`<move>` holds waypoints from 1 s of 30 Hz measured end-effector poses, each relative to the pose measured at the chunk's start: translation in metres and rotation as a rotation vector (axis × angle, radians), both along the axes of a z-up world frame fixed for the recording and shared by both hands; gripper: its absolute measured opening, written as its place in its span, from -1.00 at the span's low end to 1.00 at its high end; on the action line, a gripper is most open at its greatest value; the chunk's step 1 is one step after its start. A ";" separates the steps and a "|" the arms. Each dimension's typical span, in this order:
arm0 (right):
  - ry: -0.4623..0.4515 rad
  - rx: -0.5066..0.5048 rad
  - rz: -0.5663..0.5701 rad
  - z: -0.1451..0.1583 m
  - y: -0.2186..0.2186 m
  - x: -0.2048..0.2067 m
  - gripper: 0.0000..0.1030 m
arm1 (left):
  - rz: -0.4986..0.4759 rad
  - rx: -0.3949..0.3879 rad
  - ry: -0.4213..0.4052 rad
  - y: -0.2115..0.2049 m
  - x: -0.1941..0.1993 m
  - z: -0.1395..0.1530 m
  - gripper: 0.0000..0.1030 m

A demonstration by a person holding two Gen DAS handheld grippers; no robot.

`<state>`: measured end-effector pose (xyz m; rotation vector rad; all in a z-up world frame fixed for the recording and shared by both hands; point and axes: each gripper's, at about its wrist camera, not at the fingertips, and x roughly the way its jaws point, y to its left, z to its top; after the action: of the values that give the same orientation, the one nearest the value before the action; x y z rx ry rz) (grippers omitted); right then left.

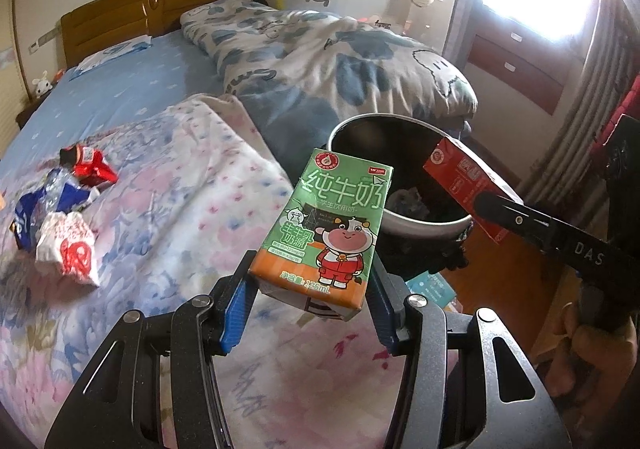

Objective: Collect trash
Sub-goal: 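Carry the green carton and white milk carton over the black bin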

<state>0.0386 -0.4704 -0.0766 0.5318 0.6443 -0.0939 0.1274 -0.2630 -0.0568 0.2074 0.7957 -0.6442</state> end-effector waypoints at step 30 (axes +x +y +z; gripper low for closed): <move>0.039 -0.037 -0.055 0.006 -0.052 0.030 0.00 | -0.062 0.024 -0.007 -0.069 0.032 0.005 -0.02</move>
<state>0.0688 -0.5222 -0.0710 0.5128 0.6646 -0.1686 0.1591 -0.3318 -0.0522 0.2571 0.7928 -0.6918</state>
